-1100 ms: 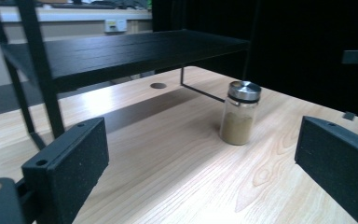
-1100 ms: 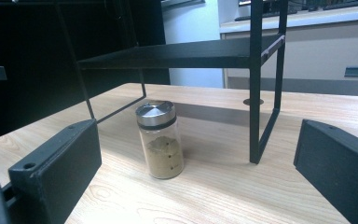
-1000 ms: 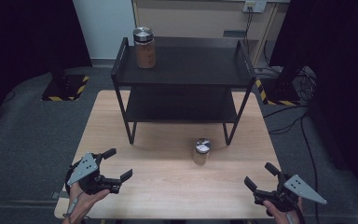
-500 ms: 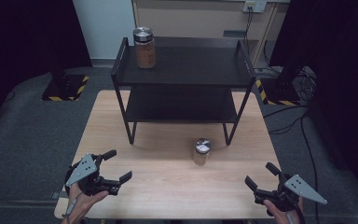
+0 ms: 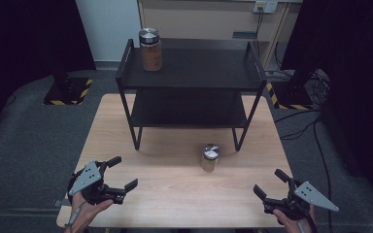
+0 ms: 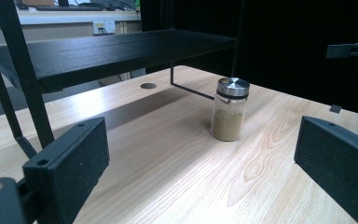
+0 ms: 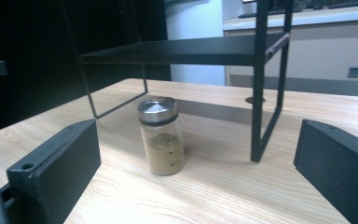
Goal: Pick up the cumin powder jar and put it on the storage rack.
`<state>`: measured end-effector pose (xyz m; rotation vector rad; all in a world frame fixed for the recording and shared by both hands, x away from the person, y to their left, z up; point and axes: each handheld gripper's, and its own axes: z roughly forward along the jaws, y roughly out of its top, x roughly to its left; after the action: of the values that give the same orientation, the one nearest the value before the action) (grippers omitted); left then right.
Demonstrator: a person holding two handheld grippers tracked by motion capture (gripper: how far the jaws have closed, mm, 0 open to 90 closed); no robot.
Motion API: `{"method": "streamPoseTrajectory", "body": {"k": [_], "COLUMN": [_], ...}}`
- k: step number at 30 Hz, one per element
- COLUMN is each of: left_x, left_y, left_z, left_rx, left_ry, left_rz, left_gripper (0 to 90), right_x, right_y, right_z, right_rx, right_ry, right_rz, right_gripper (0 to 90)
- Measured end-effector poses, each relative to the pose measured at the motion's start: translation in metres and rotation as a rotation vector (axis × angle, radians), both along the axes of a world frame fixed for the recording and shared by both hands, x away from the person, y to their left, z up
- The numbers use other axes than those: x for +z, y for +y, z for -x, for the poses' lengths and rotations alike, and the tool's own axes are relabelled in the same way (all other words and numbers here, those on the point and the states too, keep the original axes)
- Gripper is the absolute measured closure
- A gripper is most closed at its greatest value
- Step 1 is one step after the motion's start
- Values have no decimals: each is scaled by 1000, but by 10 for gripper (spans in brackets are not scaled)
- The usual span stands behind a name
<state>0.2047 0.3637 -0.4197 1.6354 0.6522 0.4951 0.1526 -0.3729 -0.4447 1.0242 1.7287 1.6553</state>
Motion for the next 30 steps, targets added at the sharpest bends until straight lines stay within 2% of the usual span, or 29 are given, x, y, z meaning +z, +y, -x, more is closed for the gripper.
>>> {"method": "streamPoseTrajectory", "body": {"k": [4, 14, 16, 21, 30], "left_x": [0, -1, -2, -2, -2], "left_y": [1, 1, 2, 2, 3], "left_z": [1, 2, 2, 3, 4], "left_rx": [5, 23, 26, 37, 38], "left_ry": [-1, 1, 3, 1, -2], "left_rz": [1, 3, 14, 9, 10], "left_gripper": [17, 16, 16, 16, 16], "right_x": [4, 21, 28, 47, 80], "right_y": [-5, -21, -24, -37, -50], "right_z": [-5, -15, -16, -22, -28], "right_rx": [49, 154, 160, 201, 227], "right_ry": [4, -31, -30, -27, -17], "right_rz": [3, 15, 28, 41, 85], "right_gripper": [10, 10, 10, 14, 13]}}
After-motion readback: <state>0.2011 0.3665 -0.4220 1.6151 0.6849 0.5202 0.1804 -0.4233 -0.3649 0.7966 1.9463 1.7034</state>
